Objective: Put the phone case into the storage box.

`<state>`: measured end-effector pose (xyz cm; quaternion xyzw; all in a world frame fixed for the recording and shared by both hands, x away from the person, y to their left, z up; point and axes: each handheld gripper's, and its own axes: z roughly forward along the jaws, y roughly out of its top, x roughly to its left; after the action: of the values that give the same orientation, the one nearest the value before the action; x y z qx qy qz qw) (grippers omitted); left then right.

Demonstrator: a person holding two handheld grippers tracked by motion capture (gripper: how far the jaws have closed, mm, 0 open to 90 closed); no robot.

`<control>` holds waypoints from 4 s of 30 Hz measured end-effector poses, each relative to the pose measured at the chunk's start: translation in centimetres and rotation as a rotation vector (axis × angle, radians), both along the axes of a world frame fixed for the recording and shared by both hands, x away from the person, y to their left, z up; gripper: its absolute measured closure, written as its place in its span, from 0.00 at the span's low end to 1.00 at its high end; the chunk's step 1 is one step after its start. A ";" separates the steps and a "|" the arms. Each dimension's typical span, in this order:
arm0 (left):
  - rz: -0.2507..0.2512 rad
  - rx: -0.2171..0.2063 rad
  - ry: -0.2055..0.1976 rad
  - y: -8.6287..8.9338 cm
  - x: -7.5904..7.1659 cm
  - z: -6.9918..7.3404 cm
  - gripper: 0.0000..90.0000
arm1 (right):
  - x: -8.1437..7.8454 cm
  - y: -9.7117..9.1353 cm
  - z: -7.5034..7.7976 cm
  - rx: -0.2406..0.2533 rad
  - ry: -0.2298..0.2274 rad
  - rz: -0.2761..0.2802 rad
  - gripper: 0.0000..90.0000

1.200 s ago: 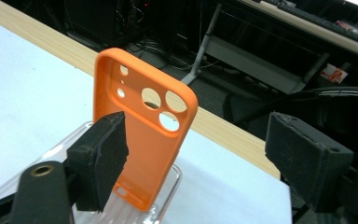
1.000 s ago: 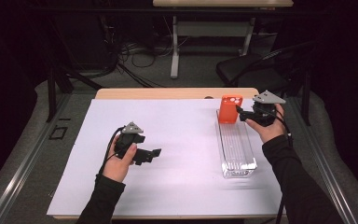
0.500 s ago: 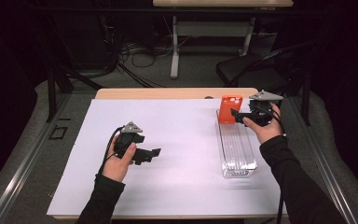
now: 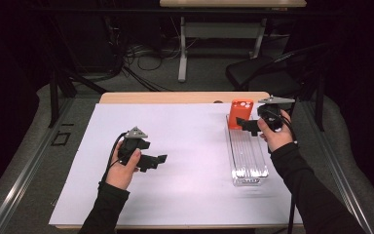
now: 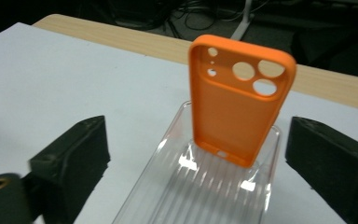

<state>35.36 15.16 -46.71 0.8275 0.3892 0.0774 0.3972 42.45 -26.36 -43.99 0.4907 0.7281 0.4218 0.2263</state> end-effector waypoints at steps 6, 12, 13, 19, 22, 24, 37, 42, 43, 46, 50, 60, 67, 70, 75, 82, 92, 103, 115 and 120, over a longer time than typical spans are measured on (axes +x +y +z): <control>0.004 -0.001 0.013 0.1 0.0 0.0 0.17 | -0.8 0.9 0.2 0.004 0.042 0.047 0.00; -0.002 -0.001 0.023 0.2 0.0 0.1 0.17 | -1.5 1.7 0.3 -0.007 0.052 0.076 0.00; -0.002 0.001 0.024 0.3 0.0 0.1 0.17 | -1.6 1.9 0.3 -0.008 0.055 0.080 0.00; -0.005 -0.001 0.022 0.5 -0.1 0.3 0.17 | -2.4 3.1 0.4 -0.019 0.062 0.112 0.00; -0.007 0.001 0.019 0.6 -0.1 0.4 0.17 | -2.8 3.7 0.3 -0.023 0.062 0.127 0.00; -0.006 -0.005 0.017 0.7 -0.2 0.5 0.17 | -3.1 4.2 0.2 -0.024 0.060 0.145 0.00; -0.014 -0.004 0.013 0.9 -0.4 1.0 0.17 | -5.4 7.5 -0.2 -0.070 0.076 0.220 0.00; -0.025 -0.004 0.016 0.8 -0.5 1.0 0.17 | -6.2 8.4 -0.5 -0.072 0.093 0.259 0.00; -0.028 0.000 0.013 0.8 -0.5 1.0 0.17 | -6.3 8.6 -0.5 -0.070 0.094 0.268 0.00; -0.029 -0.001 0.012 0.7 -0.5 1.1 0.17 | -6.8 9.1 -0.7 -0.063 0.107 0.289 0.00; -0.030 0.001 0.012 0.7 -0.6 1.1 0.17 | -7.4 9.6 -1.0 -0.052 0.125 0.325 0.00; -0.037 0.003 0.016 0.5 -0.6 1.0 0.17 | -8.9 10.8 -2.3 -0.066 0.130 0.373 0.00; -0.040 0.005 0.013 0.5 -0.6 1.0 0.17 | -9.7 11.0 -3.3 -0.051 0.131 0.380 0.00; -0.042 0.008 0.016 0.5 -0.6 1.0 0.17 | -9.9 11.1 -3.8 -0.044 0.128 0.386 0.00; -0.044 0.010 0.015 0.4 -0.6 1.0 0.17 | -10.2 11.3 -4.3 -0.039 0.130 0.395 0.00; -0.048 0.009 0.009 0.4 -0.7 1.1 0.17 | -10.6 11.6 -4.9 -0.045 0.126 0.410 0.00; -0.053 0.018 0.012 0.3 -0.6 1.0 0.17 | -11.0 12.1 -5.4 -0.042 0.130 0.437 0.00; -0.052 0.017 0.012 0.2 -0.7 1.0 0.17 | -11.2 12.1 -5.8 -0.038 0.134 0.451 0.00; -0.053 0.019 0.011 0.3 -0.6 1.0 0.17 | -11.0 12.0 -6.2 -0.045 0.139 0.450 0.01; -0.053 0.019 0.011 0.3 -0.6 1.0 0.17 | -11.1 12.1 -6.3 -0.044 0.149 0.451 0.01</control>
<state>34.73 15.43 -45.72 0.8417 0.3686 0.0659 0.3890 31.38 -14.28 -50.33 0.3402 0.8430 0.4085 0.0827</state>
